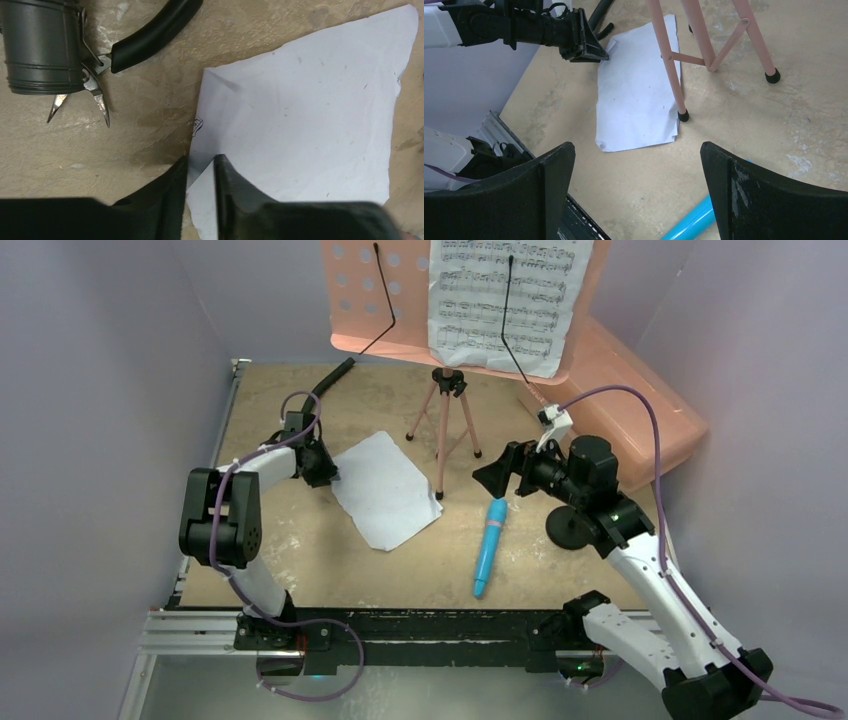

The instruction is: Set up the instrument practice props

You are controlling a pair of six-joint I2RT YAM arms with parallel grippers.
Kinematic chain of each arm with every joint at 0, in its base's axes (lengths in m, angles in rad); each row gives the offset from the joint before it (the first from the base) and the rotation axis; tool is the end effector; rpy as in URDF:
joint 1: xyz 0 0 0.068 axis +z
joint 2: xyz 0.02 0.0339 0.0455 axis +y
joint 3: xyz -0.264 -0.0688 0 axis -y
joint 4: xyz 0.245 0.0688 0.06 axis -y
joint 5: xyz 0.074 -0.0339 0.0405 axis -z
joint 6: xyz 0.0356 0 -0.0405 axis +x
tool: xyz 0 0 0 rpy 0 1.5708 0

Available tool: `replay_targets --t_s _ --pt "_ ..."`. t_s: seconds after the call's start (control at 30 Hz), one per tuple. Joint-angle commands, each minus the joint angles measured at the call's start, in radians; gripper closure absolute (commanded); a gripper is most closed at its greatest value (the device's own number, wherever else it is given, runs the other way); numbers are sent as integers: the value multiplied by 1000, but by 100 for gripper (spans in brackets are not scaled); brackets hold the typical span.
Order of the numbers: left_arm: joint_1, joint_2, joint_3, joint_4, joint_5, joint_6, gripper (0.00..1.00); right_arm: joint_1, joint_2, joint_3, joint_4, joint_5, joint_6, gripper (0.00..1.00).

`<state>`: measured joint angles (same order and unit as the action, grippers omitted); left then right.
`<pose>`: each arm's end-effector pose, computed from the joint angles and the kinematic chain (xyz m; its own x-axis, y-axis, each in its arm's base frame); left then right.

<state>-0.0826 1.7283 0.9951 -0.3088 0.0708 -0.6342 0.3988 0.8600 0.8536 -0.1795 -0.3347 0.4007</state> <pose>0.3375 -0.0305 0.1603 -0.7630 -0.5299 -0.3702 -0.4149 0.8406 -0.3481 0.1788 0.0880 0.3521 -0.4159 0.2245 -0.8812 -0.5452 0.7140 0.4392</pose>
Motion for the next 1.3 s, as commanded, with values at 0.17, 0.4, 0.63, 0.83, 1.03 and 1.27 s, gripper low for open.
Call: replay_targets --t_s 0.17,0.4,0.63,0.83,1.03,1.27 --pt "0 -32 31 52 22 53 100 2 7 62 56 29 9 2" --pt "0 -153 20 50 69 64 100 2 2 58 62 20 -14 2" --pt "0 -348 -5 12 64 39 100 1 -21 47 96 12 -46 2" --pt "-2 -513 12 -18 9 29 100 2 7 75 102 0 -41 2" --pt "0 -645 101 -133 -194 90 100 1 2 61 132 -6 -13 2" --pt "-1 -695 250 -248 -272 258 100 2 -2 43 139 -12 9 2"
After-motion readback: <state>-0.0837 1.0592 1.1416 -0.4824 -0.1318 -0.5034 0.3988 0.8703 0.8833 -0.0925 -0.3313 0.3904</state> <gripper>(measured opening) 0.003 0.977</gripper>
